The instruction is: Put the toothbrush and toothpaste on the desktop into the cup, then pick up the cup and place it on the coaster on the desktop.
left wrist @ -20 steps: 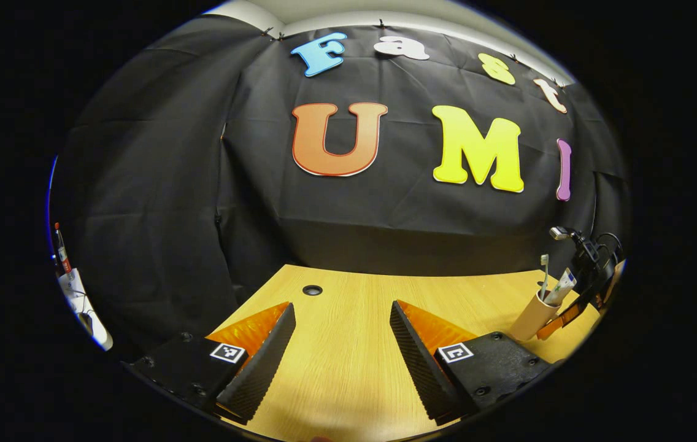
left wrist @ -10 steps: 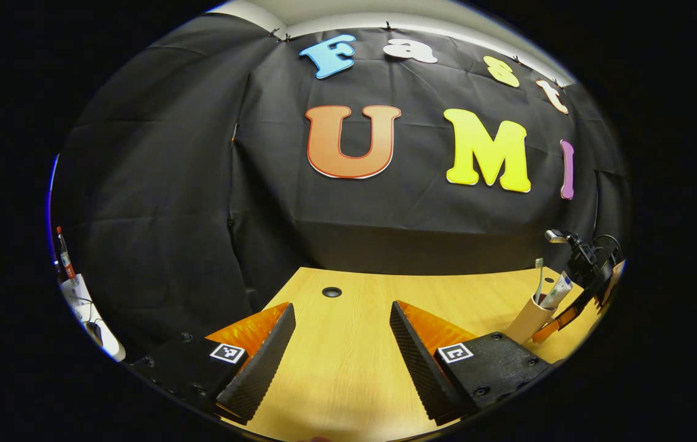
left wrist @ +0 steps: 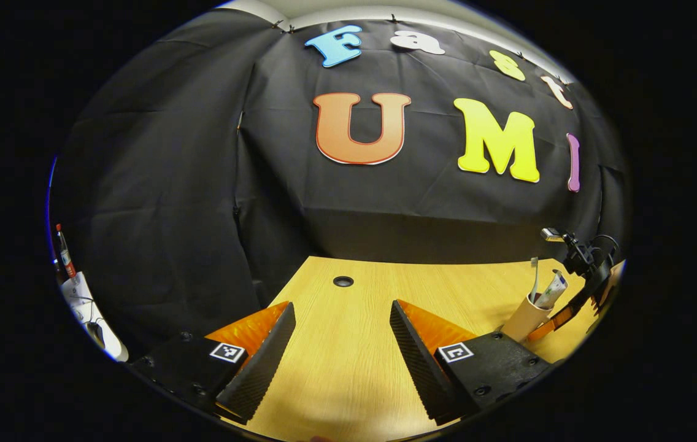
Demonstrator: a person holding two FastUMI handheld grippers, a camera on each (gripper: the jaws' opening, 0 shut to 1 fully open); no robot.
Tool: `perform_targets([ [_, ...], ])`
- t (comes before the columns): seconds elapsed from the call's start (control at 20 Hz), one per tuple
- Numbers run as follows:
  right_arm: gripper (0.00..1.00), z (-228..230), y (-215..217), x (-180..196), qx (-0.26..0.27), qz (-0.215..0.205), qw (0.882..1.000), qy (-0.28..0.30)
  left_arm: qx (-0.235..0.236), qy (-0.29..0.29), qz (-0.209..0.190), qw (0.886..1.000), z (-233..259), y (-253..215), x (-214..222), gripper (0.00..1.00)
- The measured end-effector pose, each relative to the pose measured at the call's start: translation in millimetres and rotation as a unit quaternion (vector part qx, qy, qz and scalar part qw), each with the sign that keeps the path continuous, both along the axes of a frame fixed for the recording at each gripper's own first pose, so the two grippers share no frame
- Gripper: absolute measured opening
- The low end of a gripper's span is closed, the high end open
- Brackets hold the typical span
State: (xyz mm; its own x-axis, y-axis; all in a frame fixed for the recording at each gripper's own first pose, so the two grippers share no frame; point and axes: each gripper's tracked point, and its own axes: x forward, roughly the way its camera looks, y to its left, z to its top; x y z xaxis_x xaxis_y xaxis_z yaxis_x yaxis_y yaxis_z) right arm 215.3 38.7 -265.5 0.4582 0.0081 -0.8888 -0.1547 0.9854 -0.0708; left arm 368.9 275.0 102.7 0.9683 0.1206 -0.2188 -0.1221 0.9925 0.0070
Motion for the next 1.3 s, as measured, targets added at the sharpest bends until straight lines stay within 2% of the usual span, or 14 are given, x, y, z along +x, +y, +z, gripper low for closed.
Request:
perform_targets([
  [0.1, 0.19, -3, 1, -1, 0.002, -0.003, 1.0, 0.003, -0.003, 0.001, 0.002, 1.0, -1, 1, -1, 0.98],
  [0.35, 0.27, 3, 3, -2, 0.007, 0.004, 1.0, -0.006, -0.004, 0.001, 0.006, 1.0, -1, 3, -7, 0.98],
  [0.4, 0.33, 3, 1, -4, 0.006, 0.007, 1.0, -0.008, -0.003, 0.0, 0.007, 1.0, 0, 3, -8, 0.99],
  [0.45, 0.35, 7, -4, -3, -0.001, 0.009, 1.0, -0.015, -0.003, -0.001, 0.008, 1.0, 3, 2, -9, 0.98],
  [0.5, 0.43, 11, -7, -3, -0.006, 0.012, 1.0, -0.022, -0.005, -0.003, 0.008, 1.0, 6, 0, -11, 0.98],
  [0.55, 0.56, 16, -11, -4, -0.011, 0.014, 0.999, -0.028, -0.006, -0.006, 0.008, 1.0, 8, -2, -11, 0.98],
  [0.6, 0.6, 23, -14, -5, -0.008, 0.016, 0.999, -0.034, -0.007, -0.007, 0.008, 1.0, 11, -5, -13, 0.98],
  [0.65, 0.68, 30, -17, -7, -0.005, 0.016, 0.999, -0.04, -0.009, -0.01, 0.008, 1.0, 16, -10, -14, 0.98],
  [0.7, 0.71, 37, -22, -8, -0.005, 0.015, 0.999, -0.051, -0.009, -0.014, 0.01, 1.0, 22, -13, -16, 0.98],
  [0.85, 0.99, 64, -39, -17, 0.014, 0.006, 0.996, -0.086, -0.001, -0.026, 0.007, 1.0, 35, -23, -22, 0.98],
  [1.05, 0.99, 109, -81, -39, 0.017, -0.01, 0.989, -0.146, 0.01, -0.036, -0.006, 0.999, 57, -52, -29, 0.98],
  [1.3, 0.98, 166, -136, -78, 0.048, -0.035, 0.972, -0.227, 0.018, -0.049, -0.027, 0.998, 79, -98, -32, 0.98],
])
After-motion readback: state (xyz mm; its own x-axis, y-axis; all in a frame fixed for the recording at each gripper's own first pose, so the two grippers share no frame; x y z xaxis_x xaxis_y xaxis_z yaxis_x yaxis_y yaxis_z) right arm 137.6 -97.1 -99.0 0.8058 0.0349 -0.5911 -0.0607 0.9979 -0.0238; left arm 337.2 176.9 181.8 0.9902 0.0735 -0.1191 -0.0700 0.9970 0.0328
